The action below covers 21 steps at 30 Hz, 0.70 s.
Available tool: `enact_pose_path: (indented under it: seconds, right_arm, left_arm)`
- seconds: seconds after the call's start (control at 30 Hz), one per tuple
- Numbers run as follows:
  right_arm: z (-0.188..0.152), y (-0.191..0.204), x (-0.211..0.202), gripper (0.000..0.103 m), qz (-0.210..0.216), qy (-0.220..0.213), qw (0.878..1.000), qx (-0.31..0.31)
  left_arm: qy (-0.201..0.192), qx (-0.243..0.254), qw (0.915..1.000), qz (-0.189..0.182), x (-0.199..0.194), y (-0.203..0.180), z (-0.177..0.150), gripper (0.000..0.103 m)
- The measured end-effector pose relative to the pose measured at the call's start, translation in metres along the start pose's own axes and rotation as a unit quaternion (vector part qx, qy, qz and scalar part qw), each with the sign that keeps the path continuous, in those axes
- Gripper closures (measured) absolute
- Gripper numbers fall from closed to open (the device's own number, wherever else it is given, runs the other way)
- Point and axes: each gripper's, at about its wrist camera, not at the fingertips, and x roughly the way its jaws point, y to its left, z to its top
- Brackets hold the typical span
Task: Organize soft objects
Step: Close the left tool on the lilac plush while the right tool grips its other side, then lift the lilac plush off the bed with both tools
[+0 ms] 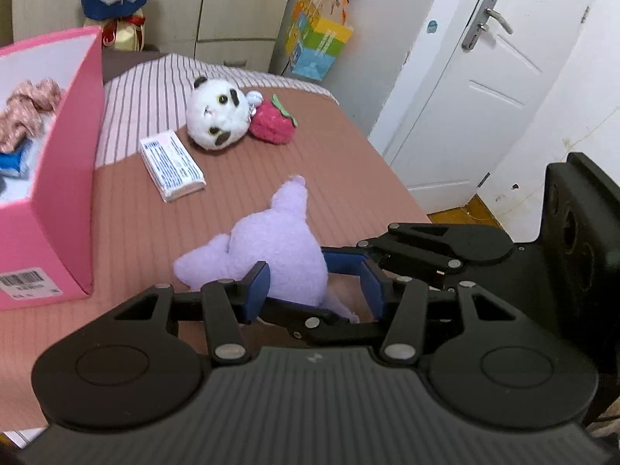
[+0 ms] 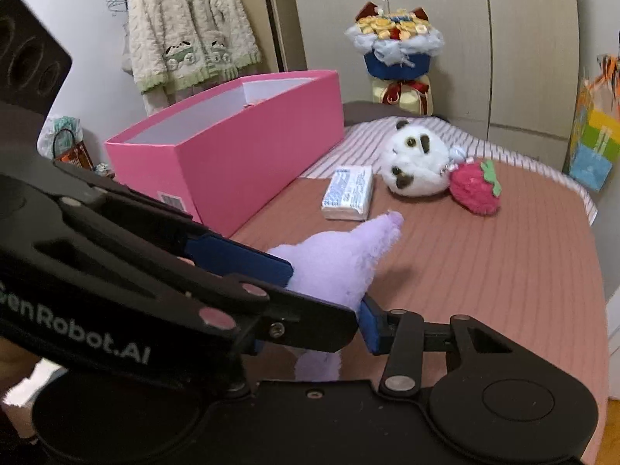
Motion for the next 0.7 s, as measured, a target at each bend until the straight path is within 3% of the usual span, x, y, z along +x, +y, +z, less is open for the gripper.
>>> enact_pose_path:
  seconds: [0.3, 0.37, 0.53, 0.6, 0.7]
  right_arm:
    - [0.005, 0.001, 0.013, 0.058, 0.005, -0.003, 1.0, -0.013]
    - [0.005, 0.0, 0.013, 0.058, 0.003, -0.002, 1.0, -0.018]
    - [0.003, -0.009, 0.017, 0.057, -0.009, 0.01, 1.0, -0.013]
    - [0.001, -0.014, 0.018, 0.055, -0.016, 0.014, 1.0, -0.009]
    - [-0.001, -0.021, 0.02, 0.051, -0.027, 0.021, 0.999, -0.005]
  left_arm:
    - [0.003, -0.025, 0.9997, 0.0, 0.004, 0.023, -0.001, 0.053]
    - [-0.001, -0.028, 0.9995, 0.014, 0.005, 0.028, -0.002, 0.048]
    - [-0.025, -0.039, 0.9979, 0.046, 0.008, 0.043, -0.005, 0.046]
    - [-0.037, -0.063, 0.9963, 0.045, 0.011, 0.054, -0.005, 0.04]
    - [-0.044, -0.098, 0.9932, 0.043, 0.022, 0.069, -0.005, 0.04]
